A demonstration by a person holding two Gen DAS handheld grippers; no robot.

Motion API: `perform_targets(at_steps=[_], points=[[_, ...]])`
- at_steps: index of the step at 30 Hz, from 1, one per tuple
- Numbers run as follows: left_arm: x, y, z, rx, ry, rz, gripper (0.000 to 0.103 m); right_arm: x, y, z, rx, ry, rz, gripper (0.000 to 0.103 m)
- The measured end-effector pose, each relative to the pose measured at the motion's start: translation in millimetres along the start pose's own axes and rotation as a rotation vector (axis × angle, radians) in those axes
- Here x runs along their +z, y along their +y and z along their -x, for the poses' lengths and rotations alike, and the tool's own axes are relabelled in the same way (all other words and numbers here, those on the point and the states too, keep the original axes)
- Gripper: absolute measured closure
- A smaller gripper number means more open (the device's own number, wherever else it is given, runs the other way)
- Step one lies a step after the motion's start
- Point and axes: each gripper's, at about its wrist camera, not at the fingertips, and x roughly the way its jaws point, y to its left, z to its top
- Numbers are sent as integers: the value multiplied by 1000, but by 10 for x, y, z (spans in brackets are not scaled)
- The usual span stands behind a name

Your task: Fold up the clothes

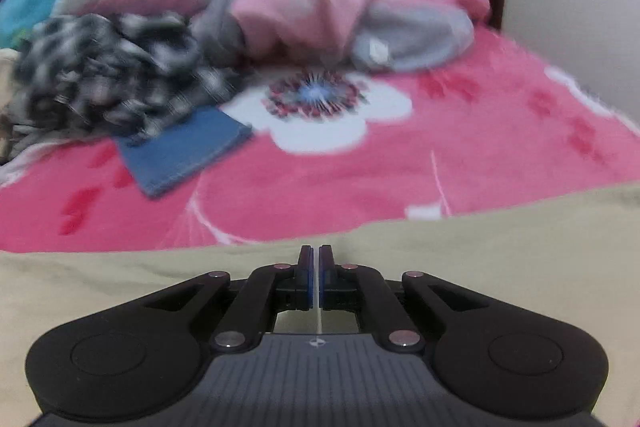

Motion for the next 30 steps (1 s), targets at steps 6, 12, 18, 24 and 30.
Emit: perform_targets(at_steps=[6, 12, 18, 24, 30], points=[[55, 68, 148, 27, -60, 37, 20, 23, 1266, 426, 485, 18, 299, 103], [21, 231, 130, 22, -45, 62, 19, -117, 2563, 137, 775, 213, 479, 103], [-18, 259, 148, 1, -47, 43, 19, -69, 2970, -484, 739, 264, 377, 103], [-23, 313, 155, -27, -52, 64, 19, 187, 2810, -646, 519, 129, 243, 102], [-21, 341, 161, -43, -56, 80, 19, 206, 2031, -199, 685, 183, 108, 102]])
